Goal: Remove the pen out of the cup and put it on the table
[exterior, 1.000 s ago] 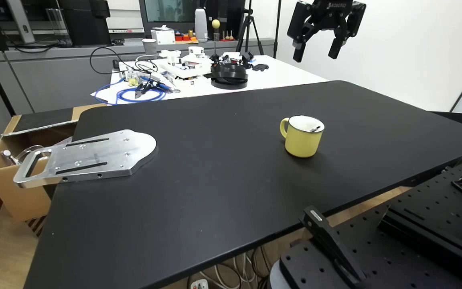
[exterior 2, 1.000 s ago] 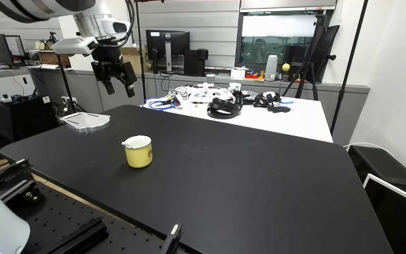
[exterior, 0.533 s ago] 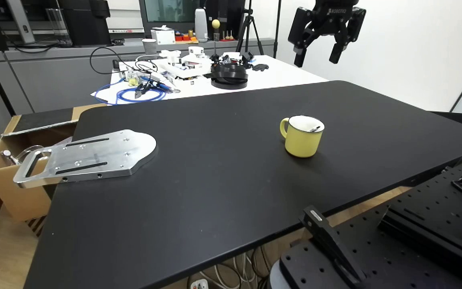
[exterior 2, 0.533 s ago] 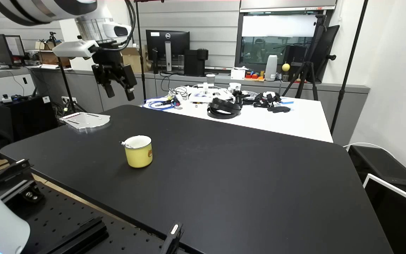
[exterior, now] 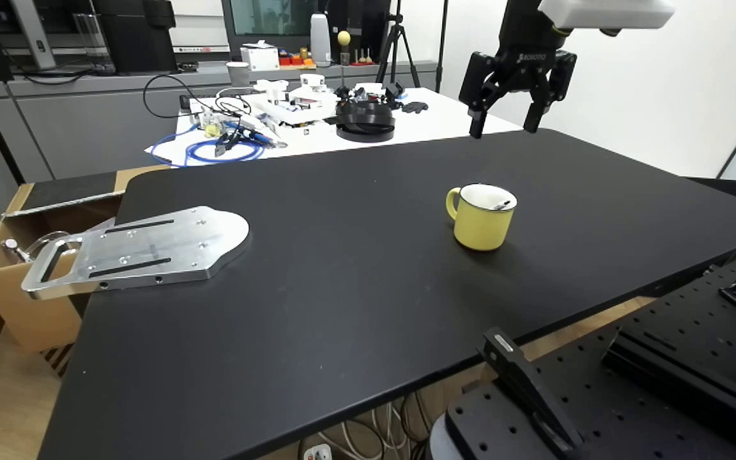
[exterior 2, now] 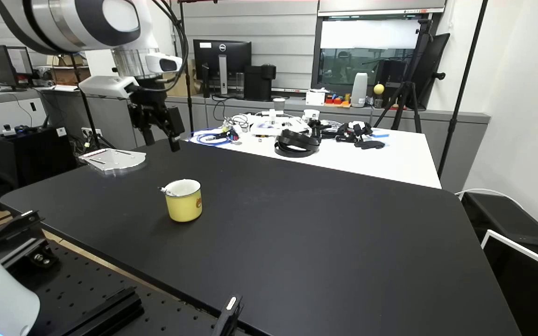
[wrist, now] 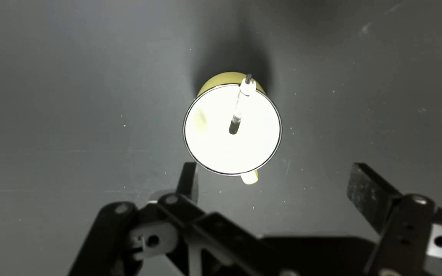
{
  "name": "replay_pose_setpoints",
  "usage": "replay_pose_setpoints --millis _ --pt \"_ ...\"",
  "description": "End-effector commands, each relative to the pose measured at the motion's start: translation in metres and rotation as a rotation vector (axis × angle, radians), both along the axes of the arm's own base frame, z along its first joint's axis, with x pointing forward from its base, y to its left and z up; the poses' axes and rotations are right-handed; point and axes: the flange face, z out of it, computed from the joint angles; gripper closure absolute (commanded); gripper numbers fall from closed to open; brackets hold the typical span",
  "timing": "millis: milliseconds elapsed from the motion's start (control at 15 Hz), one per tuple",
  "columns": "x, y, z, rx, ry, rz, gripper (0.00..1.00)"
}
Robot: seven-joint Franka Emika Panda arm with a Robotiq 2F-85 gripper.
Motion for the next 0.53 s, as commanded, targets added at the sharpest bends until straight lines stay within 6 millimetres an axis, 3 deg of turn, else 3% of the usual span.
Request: replay_pose_setpoints --millis 0,467 --pt "0.001 -0.005 -0.018 0.020 0.018 -0.019 0.00" --pt "-0.003 -0.008 -0.050 0.054 0.058 -0.038 0.00"
